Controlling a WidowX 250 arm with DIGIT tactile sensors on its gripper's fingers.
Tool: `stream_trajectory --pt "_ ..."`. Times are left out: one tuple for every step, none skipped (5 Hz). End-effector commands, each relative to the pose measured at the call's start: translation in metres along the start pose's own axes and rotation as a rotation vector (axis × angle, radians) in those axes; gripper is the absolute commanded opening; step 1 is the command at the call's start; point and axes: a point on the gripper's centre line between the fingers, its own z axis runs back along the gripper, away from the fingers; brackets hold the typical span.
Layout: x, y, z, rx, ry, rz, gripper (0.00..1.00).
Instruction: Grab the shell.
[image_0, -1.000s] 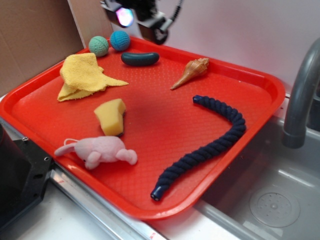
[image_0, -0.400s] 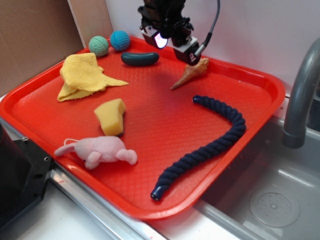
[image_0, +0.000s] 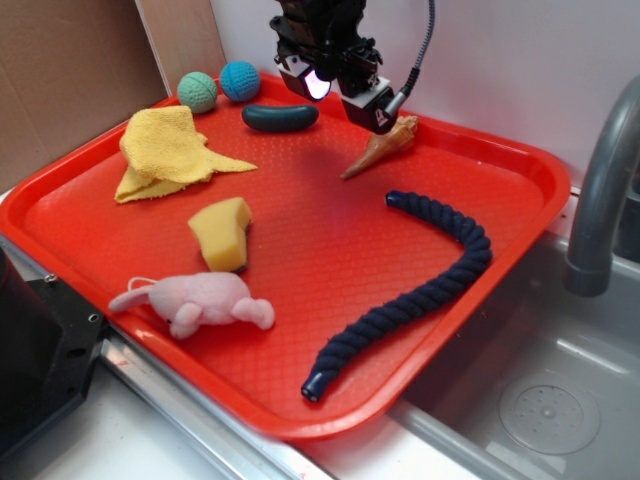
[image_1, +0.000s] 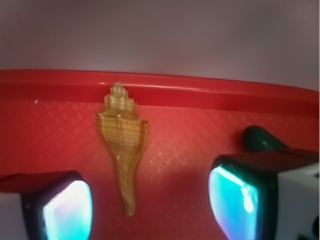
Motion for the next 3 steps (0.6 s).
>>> stream_trajectory --pt "0.033 0.000 -0.034 -0.004 -0.029 -0.019 1.00" --pt "0.032 -0.010 -0.046 -0.002 -0.013 -0.098 1.00" --pt "0.026 -0.014 -0.044 0.008 -0.023 -0.098 0.00"
